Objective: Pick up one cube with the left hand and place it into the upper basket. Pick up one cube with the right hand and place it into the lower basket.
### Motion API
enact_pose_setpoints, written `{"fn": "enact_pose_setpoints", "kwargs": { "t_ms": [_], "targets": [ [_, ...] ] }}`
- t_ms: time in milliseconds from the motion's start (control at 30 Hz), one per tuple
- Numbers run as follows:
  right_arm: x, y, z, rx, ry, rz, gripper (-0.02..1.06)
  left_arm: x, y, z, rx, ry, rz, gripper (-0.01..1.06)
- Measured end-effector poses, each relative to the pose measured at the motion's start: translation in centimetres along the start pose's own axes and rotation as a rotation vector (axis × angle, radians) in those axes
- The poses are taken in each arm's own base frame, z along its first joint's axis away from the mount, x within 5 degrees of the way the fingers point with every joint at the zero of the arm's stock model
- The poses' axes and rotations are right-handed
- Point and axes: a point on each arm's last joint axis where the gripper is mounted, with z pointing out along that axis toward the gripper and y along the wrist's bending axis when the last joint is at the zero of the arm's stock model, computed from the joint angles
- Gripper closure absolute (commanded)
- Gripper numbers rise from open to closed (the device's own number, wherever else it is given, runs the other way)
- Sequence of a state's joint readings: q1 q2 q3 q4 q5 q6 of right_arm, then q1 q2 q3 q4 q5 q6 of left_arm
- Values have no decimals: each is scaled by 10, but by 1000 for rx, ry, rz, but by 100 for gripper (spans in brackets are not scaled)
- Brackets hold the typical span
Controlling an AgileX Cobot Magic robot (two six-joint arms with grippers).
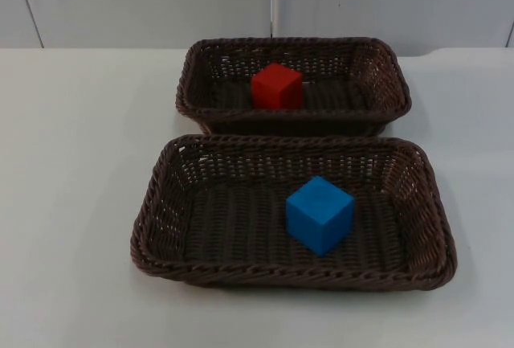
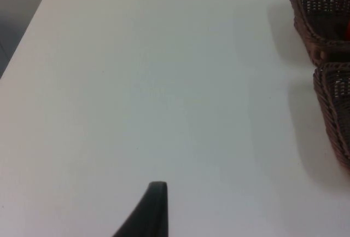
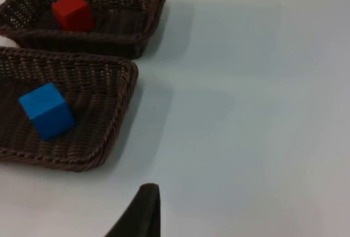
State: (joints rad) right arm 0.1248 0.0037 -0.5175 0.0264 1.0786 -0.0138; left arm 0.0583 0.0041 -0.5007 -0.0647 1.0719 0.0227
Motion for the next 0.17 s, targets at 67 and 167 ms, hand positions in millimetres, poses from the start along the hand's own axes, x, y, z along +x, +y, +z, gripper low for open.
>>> {"fn": "enact_pose_setpoints", "kwargs": {
  "t_ms": [67,167],
  "targets": [
    [0,0,0,14,0,7,-1,0,0,0,0,0,0,0],
    [0,0,0,27,0,14,-1,0,0,0,0,0,0,0]
  ]
}}
